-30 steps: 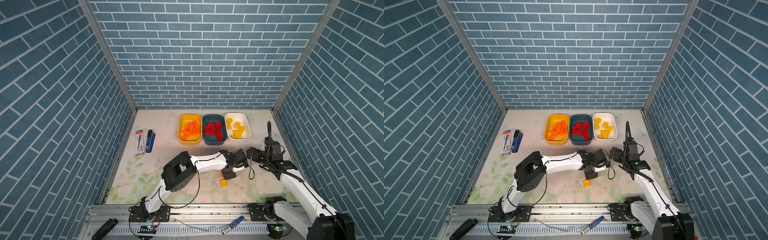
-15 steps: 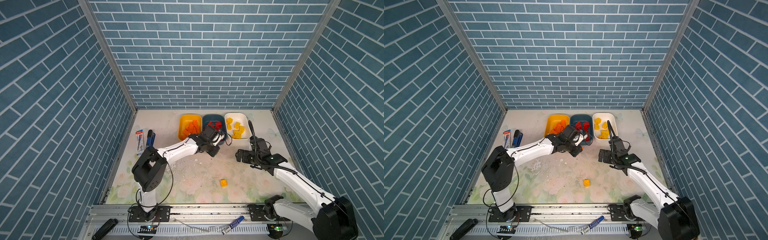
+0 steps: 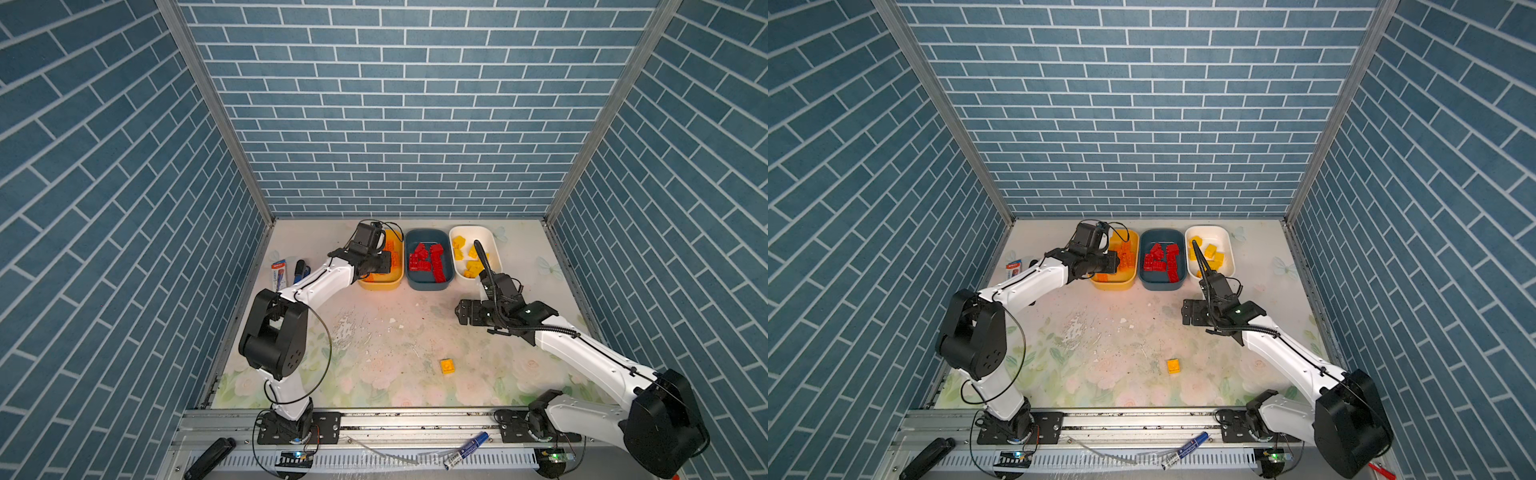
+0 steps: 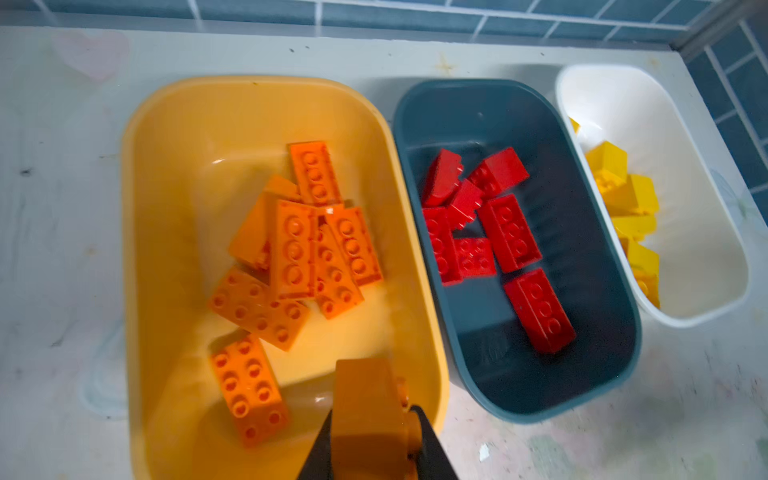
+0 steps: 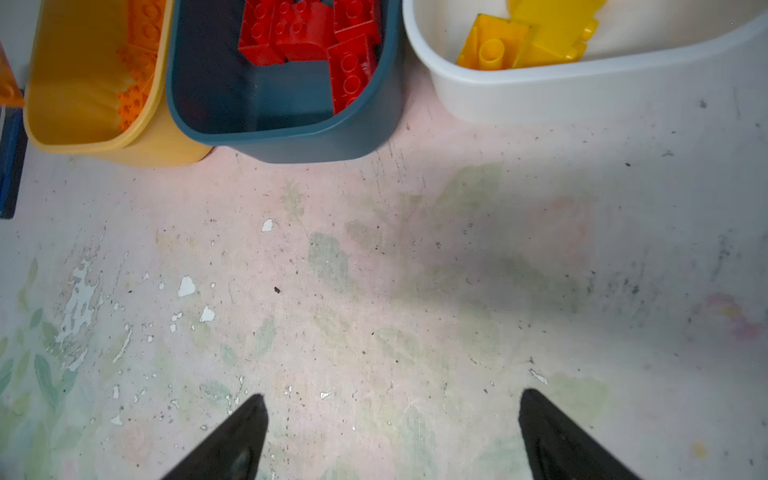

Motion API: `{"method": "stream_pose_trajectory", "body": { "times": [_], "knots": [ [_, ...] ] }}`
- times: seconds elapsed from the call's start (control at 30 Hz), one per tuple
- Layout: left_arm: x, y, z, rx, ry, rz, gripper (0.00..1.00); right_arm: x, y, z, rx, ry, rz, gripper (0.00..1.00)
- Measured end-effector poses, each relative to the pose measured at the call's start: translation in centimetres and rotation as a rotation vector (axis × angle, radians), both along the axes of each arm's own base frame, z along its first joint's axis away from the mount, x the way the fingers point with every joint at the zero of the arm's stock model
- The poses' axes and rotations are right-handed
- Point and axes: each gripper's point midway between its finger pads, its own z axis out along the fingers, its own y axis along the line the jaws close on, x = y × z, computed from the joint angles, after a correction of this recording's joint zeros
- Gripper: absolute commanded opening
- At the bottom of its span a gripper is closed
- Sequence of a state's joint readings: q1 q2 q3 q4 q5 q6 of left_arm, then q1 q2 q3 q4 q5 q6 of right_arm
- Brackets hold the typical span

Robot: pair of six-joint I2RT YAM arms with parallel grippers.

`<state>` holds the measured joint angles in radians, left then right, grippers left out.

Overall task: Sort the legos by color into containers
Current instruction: 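Drop the orange brick into the yellow tub while the right gripper lowers, then grasp the last yellow brick with the right gripper while the left gripper withdraws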

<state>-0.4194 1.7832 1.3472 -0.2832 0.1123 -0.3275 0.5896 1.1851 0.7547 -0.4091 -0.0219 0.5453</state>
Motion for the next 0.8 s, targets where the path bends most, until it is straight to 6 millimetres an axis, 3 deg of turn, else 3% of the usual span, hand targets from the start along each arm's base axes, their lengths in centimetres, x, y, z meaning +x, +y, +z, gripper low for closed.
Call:
{"method": "stream_pose_trajectory", "body": {
  "times": [0.2,0.4,0.5,0.67,0.8],
  "knots": [
    [4.8,1.5,-1.0,-0.045,0.05,0.137,0.24,-1.8,1.7,-1.4,-0.02,0.055,0.071,0.93],
    [7.4,2.2,-4.0,-0.037,0.142,0.216,0.34,-5.2,3.6,-2.7,-0.069,0.117,0.182,0.87],
    [7.8,2.2,-4.5,-0.036,0.172,0.235,0.53,-7.3,4.2,-4.0,-0.117,0.169,0.236,0.86],
    [7.7,2.0,-3.7,-0.049,0.178,0.237,0.78,-10.6,5.0,-6.4,-0.206,0.256,0.321,0.81],
    [6.4,2.2,-2.8,-0.066,0.183,0.23,0.87,-12.4,5.2,-8.2,-0.278,0.304,0.359,0.67]
  ]
}}
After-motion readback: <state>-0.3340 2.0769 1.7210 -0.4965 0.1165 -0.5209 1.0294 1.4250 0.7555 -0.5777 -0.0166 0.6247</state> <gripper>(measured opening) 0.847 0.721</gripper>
